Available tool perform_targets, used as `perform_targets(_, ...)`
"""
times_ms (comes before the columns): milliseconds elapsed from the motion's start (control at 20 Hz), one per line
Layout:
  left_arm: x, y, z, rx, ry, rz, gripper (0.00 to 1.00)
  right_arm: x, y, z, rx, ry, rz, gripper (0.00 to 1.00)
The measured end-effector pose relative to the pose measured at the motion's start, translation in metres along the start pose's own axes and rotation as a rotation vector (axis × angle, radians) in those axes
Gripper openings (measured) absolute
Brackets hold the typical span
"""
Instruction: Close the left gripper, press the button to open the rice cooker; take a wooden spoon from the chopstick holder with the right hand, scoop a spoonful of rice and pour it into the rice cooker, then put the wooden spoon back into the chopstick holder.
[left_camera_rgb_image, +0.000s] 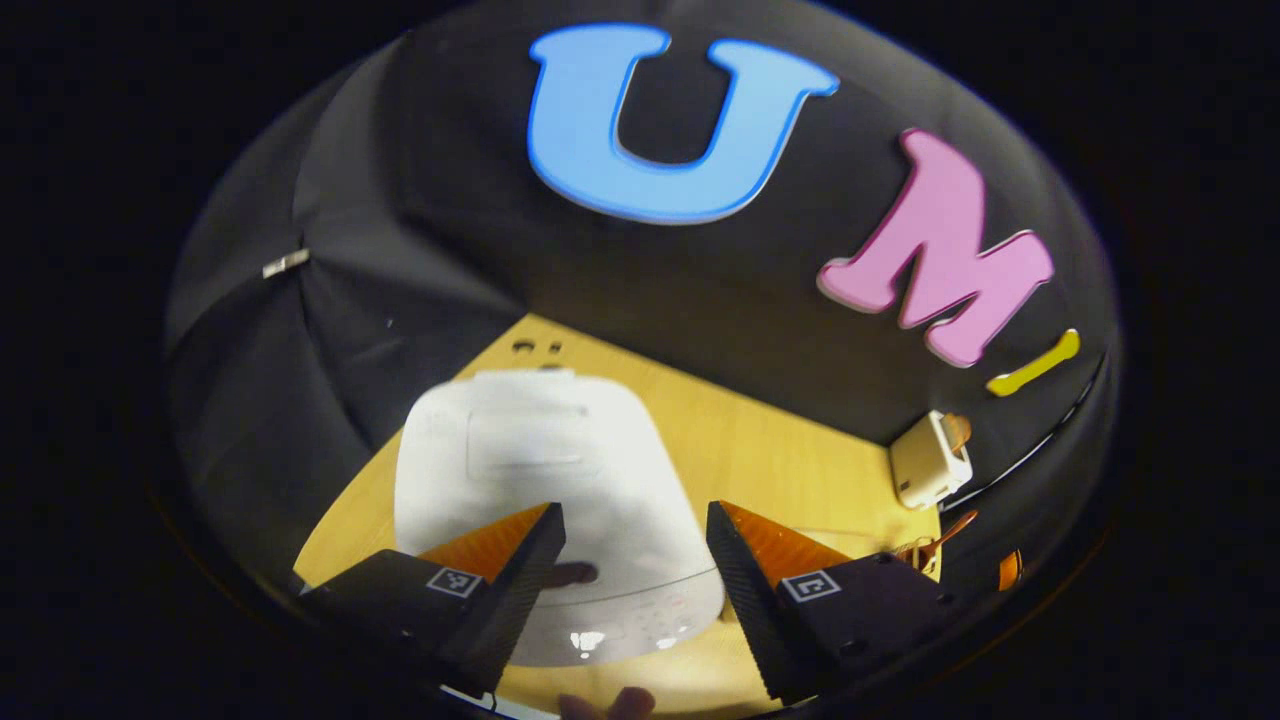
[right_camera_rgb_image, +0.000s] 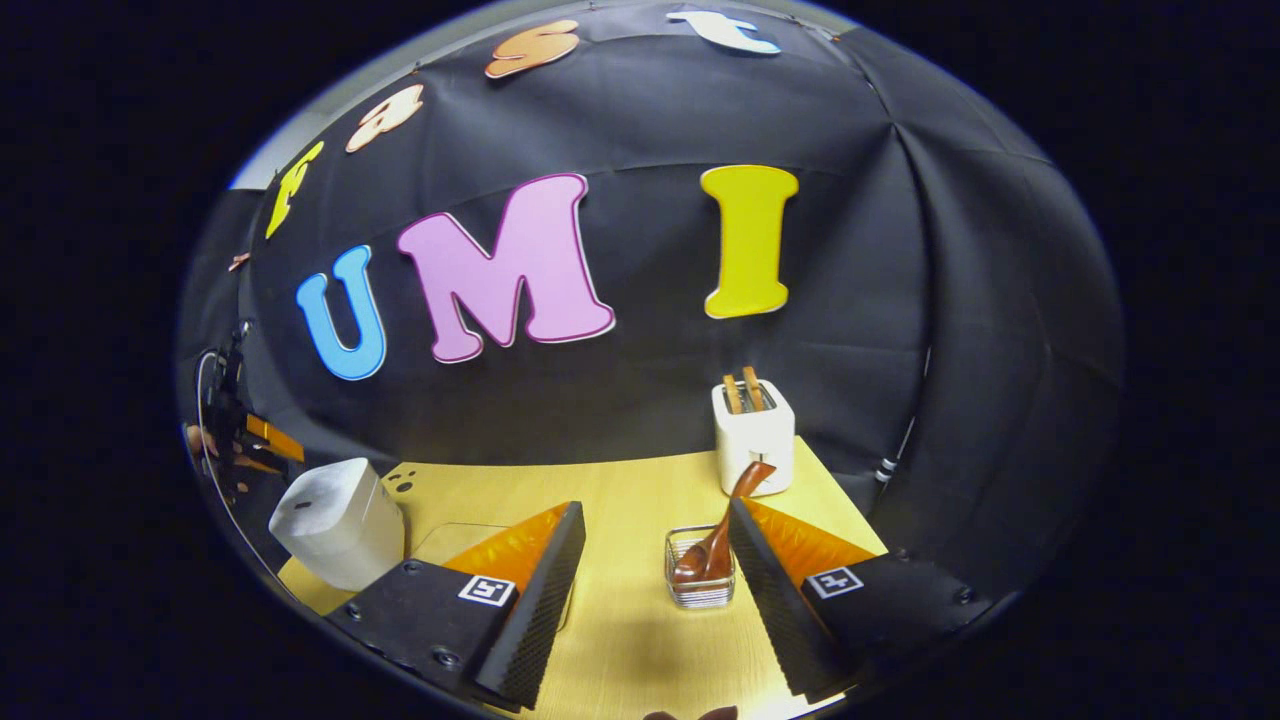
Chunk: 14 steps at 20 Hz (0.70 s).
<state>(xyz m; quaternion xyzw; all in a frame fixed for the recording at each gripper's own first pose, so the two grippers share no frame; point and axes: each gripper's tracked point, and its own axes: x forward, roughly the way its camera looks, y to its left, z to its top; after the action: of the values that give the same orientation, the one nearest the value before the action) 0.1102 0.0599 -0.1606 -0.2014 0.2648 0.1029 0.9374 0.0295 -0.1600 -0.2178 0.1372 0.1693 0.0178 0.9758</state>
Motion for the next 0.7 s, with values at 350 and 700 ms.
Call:
perform_targets(350,-0.081,-0.065,0.068,0.132,-0.448,-0.141,0.93,-0.009,0.054,0.049,-0.121,-0.082,0.083,0.97)
perform_targets(700,-0.131,-0.092,0.066,0.136,-0.562,-0.178,0.92,-0.029,0.093,0.116,-0.183,-0.242,0.112,0.98)
